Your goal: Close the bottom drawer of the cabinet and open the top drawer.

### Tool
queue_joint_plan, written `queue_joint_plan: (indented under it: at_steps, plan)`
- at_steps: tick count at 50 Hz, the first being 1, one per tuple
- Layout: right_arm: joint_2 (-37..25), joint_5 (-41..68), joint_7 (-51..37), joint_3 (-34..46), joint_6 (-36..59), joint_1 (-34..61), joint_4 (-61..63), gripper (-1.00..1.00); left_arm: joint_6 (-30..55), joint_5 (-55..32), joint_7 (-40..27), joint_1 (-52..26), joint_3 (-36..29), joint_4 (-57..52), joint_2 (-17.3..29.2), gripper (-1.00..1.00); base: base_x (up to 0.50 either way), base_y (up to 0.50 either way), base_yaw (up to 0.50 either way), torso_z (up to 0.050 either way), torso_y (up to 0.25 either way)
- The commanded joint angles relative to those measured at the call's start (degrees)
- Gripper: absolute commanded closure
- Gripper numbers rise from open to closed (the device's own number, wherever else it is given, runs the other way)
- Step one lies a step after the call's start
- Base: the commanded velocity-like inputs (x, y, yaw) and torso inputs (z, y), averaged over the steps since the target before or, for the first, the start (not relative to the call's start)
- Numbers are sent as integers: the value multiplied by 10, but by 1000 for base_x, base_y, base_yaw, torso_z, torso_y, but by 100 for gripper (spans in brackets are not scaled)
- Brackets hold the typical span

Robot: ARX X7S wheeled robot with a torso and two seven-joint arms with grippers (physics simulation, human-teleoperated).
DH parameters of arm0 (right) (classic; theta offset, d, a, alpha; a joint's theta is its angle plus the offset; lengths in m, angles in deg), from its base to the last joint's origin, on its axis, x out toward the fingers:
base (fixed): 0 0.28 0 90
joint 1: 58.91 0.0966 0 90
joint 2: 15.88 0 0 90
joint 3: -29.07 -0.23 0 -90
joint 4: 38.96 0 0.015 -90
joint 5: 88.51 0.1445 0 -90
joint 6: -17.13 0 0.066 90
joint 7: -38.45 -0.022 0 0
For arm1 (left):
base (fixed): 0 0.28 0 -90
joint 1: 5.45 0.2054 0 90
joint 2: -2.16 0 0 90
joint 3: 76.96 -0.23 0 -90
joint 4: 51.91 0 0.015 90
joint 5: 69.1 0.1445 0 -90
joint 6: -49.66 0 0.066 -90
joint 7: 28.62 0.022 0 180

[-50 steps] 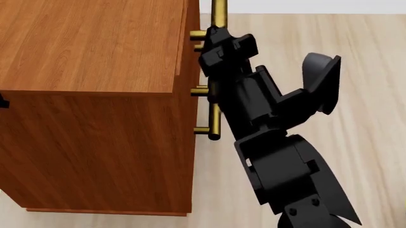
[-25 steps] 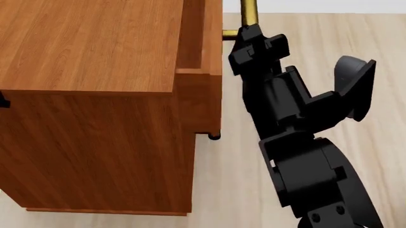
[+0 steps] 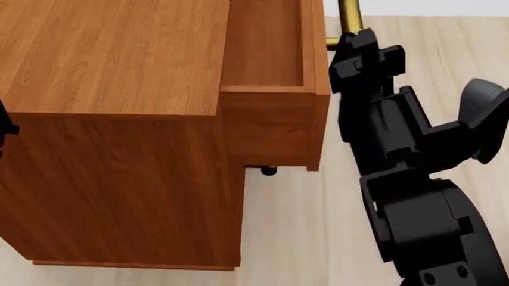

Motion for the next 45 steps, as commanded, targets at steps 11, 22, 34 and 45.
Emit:
queue_joint_plan:
  at_steps: [11, 22, 34, 45]
  plan:
    - [-24, 10, 20, -10, -10, 5, 46, 100, -1, -4, -4, -4, -3, 0, 2, -100, -9, 0, -4, 0, 5]
    - [-29, 12, 16, -13, -16, 10, 49, 100, -1, -5, -5, -7, -6, 0, 3, -100, -7, 0, -4, 2, 6]
    - [-25, 8, 22, -4, -18, 10, 42, 100, -6, -5, -6, -2, -3, 2, 6, -100, -7, 0, -4, 1, 5]
    - [-25, 10, 24, 0, -19, 12, 39, -100, -11, -4, -6, -1, -4, 5, 7, -100, -4, 0, -2, 1, 4]
